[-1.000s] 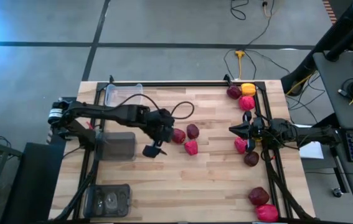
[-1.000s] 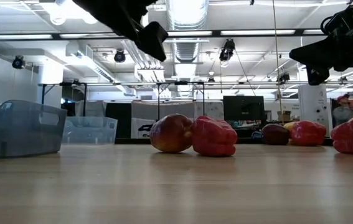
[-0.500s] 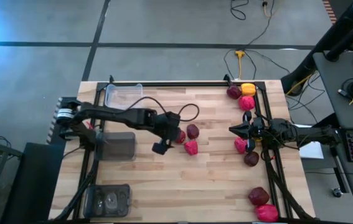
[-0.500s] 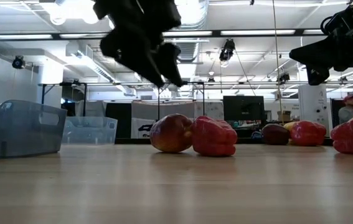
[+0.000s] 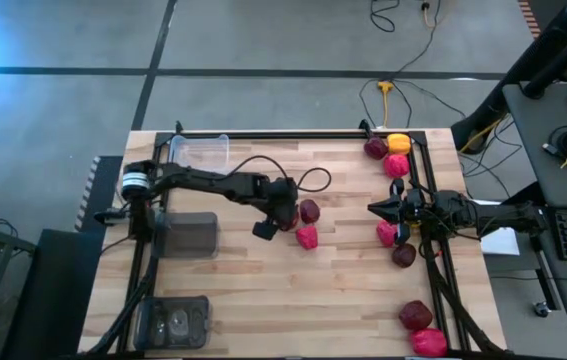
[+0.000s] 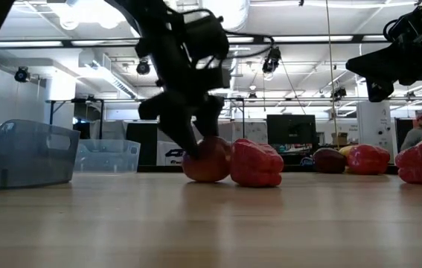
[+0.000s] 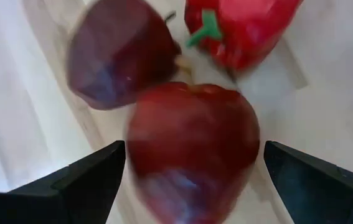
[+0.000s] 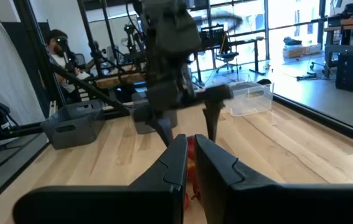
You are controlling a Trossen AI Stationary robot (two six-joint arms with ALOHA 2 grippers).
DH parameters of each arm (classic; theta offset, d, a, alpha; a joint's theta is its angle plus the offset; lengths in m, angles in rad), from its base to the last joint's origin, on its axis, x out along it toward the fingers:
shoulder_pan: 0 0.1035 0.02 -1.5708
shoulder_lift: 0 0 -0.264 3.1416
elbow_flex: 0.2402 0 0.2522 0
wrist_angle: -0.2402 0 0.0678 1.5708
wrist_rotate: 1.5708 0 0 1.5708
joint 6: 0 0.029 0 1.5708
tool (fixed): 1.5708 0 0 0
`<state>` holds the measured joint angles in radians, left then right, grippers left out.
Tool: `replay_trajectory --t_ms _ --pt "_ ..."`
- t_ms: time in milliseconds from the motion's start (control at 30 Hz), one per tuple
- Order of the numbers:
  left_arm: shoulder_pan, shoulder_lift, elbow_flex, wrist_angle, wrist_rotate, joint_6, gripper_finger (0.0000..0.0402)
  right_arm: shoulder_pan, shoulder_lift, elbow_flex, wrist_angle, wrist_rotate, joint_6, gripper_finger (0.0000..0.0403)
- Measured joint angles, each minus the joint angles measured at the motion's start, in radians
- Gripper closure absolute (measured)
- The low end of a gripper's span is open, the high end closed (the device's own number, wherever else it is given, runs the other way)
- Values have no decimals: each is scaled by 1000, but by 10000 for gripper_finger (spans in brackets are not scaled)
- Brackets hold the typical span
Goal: Sort produce into baskets
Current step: Put the red apple into the top black bin
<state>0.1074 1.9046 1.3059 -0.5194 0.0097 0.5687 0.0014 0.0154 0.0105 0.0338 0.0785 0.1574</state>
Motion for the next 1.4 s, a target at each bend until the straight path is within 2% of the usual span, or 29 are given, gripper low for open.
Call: replay_trajectory --t_ms 200,300,400,500,633,800,933,1100,1200,1400 --pt "0 79 10 21 0 -4 38 0 0 0 0 0 0 380" --pt "0 102 8 8 8 -53 42 0 0 0 0 0 0 380" --pt "0 101 -1 29 66 -136 58 0 0 0 0 0 0 380" --pt "-2 71 -13 54 131 -225 91 0 0 0 0 0 0 380" --pt "-6 1 -13 15 134 -303 100 0 0 0 0 0 0 380" --pt "-11 -185 -22 -119 74 -383 100 0 0 0 0 0 0 380" --pt "-30 -395 -104 -237 -7 -504 100 0 0 0 0 0 0 380" --pt "-78 -697 -282 -409 -98 -838 100 0 0 0 0 0 0 380" --pt "-158 -836 -390 -495 -151 -1043 100 0 0 0 0 0 0 380" --pt "-336 -937 -532 -565 -181 -1304 100 0 0 0 0 0 0 380"
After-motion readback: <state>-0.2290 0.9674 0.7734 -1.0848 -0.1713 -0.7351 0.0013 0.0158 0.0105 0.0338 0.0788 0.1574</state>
